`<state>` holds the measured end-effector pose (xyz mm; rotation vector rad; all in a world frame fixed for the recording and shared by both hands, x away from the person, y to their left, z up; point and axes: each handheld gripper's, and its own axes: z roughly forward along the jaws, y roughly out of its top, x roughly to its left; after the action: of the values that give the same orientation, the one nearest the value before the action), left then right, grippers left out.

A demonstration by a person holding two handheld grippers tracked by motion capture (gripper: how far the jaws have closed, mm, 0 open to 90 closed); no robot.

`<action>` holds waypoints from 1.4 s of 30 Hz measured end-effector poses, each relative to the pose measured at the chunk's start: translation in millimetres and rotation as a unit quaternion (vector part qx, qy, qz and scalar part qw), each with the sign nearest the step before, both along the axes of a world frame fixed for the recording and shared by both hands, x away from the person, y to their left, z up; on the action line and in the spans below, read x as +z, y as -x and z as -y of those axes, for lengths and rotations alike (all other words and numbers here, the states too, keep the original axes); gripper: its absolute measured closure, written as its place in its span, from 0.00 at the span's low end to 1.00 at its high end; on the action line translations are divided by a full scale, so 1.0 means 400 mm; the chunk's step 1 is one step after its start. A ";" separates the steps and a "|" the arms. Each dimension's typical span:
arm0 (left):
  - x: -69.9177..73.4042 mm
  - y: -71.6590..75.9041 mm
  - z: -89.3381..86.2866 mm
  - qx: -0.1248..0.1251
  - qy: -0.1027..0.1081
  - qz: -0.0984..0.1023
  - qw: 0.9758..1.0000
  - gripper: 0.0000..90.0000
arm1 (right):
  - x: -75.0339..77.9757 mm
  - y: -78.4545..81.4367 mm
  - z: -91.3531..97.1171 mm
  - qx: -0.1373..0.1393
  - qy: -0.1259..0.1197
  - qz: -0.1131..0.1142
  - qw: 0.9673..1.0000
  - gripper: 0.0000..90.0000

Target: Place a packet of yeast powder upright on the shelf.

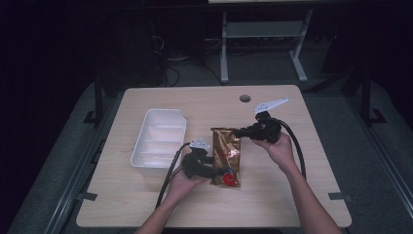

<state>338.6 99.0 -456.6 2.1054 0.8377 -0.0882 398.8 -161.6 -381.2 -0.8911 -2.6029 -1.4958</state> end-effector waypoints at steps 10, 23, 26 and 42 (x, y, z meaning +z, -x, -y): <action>0.003 -0.001 -0.005 -0.045 0.032 -0.013 0.998 0.63 | 0.029 0.056 0.012 0.018 -0.024 0.026 0.999 0.98; 0.007 0.007 -0.022 -0.071 0.051 -0.005 0.996 0.83 | 0.013 0.082 0.008 0.034 -0.052 0.017 0.998 0.60; 0.008 0.014 -0.024 -0.074 0.051 0.002 0.996 0.84 | 0.008 0.083 0.001 0.038 -0.051 0.009 0.998 0.50; 0.011 0.040 -0.033 -0.084 0.046 0.024 0.995 0.84 | -0.062 0.103 -0.041 0.079 -0.014 -0.022 0.997 0.61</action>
<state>322.5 112.3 -452.1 2.0787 0.6146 -0.1618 357.8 -145.4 -406.2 -0.6890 -2.5465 -1.4527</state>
